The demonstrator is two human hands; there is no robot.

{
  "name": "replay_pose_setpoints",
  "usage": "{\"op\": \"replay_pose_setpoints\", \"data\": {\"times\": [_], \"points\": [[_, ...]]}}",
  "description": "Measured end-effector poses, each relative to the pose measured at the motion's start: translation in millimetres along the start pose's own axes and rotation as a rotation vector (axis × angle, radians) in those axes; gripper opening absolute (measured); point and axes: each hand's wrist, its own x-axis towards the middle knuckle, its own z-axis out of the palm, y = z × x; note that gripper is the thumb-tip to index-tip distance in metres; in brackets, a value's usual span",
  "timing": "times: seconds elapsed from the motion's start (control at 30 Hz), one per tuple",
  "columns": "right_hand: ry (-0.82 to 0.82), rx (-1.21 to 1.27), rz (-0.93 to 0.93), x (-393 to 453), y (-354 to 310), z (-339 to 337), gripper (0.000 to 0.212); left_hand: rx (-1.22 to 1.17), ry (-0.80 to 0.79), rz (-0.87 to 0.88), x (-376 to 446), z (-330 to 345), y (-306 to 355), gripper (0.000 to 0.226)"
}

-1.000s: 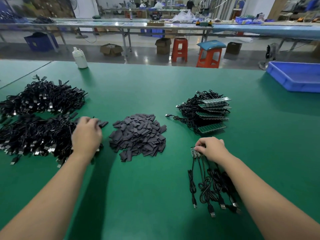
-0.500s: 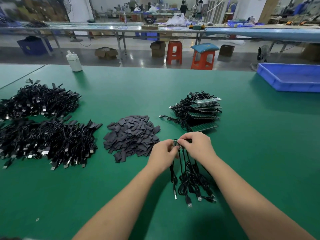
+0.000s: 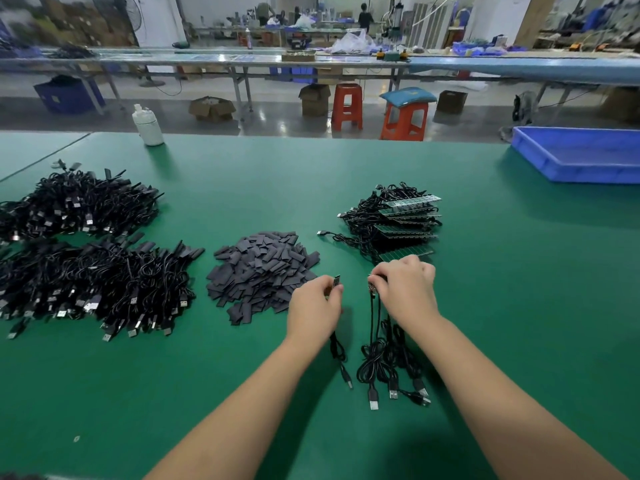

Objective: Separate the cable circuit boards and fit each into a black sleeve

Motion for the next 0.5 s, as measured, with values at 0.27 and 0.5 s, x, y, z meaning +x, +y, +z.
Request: {"op": "replay_pose_setpoints", "data": {"times": [0.27, 0.5], "points": [[-0.250, 0.022, 0.074, 6, 27, 31, 0.041, -0.062, -0.191, 0.060, 6, -39, -10, 0.032], [-0.597, 1.071, 0.292, -29, -40, 29, 0.044, -0.356, -0.142, -0.008, 13, -46, -6, 0.006]]}}
